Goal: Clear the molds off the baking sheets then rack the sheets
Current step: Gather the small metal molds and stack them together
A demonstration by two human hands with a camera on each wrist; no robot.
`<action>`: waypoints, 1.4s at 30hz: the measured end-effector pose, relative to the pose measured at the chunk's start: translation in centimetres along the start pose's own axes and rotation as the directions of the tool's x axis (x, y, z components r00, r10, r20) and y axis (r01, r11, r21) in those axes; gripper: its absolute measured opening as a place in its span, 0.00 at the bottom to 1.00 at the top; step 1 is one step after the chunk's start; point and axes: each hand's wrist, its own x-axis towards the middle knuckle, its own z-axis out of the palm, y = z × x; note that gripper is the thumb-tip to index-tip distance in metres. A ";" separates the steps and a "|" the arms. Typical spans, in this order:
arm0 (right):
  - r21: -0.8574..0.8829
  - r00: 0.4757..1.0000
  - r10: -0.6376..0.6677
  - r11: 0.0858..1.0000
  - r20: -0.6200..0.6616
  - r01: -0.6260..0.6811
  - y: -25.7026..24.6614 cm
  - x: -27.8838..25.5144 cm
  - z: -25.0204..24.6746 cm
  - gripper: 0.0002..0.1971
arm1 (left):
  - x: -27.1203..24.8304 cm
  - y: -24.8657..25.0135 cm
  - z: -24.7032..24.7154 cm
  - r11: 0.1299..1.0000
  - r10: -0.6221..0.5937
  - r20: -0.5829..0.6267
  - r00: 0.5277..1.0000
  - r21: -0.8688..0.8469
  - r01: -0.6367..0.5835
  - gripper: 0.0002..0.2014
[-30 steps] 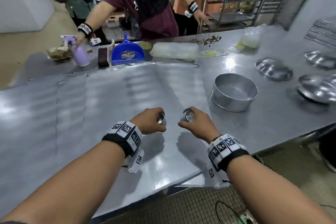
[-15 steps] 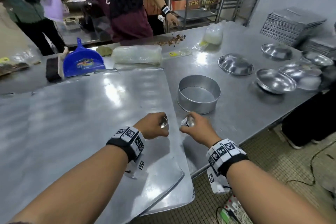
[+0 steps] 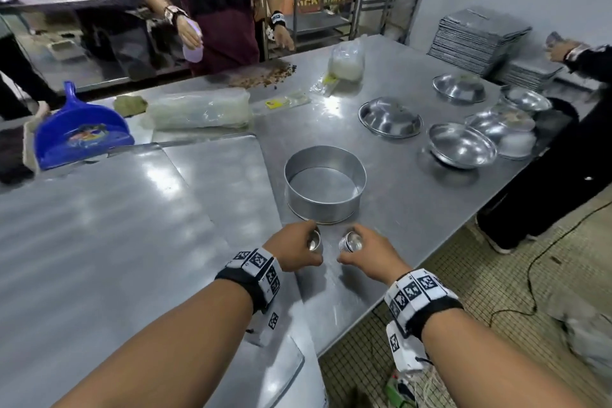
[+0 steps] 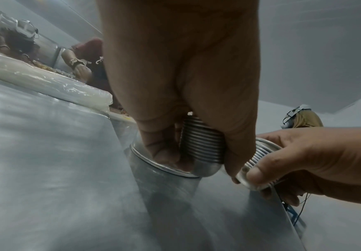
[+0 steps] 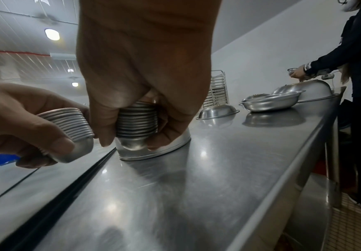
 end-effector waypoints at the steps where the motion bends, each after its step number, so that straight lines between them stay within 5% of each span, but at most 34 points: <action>1: -0.016 1.000 0.003 1.000 0.014 -0.003 0.6 0.6 -0.2 0.25 | 0.6 0.3 0.4 1.000 -0.010 0.003 1.000 0.005 0.010 0.20; 16: -0.271 0.939 -0.164 0.929 0.304 0.250 9.3 7.9 -5.9 0.24 | 7.4 5.5 10.0 0.962 -0.271 -0.132 0.953 -0.018 0.271 0.21; 25: -0.237 0.895 -0.274 0.899 0.354 0.369 11.3 9.0 -7.2 0.27 | 8.0 7.8 13.2 0.946 -0.316 -0.293 0.902 -0.173 0.275 0.22; 42: -0.158 0.858 -0.307 0.903 0.411 0.399 12.1 9.3 -7.5 0.26 | 7.1 8.3 14.5 0.936 -0.334 -0.296 0.895 -0.213 0.279 0.21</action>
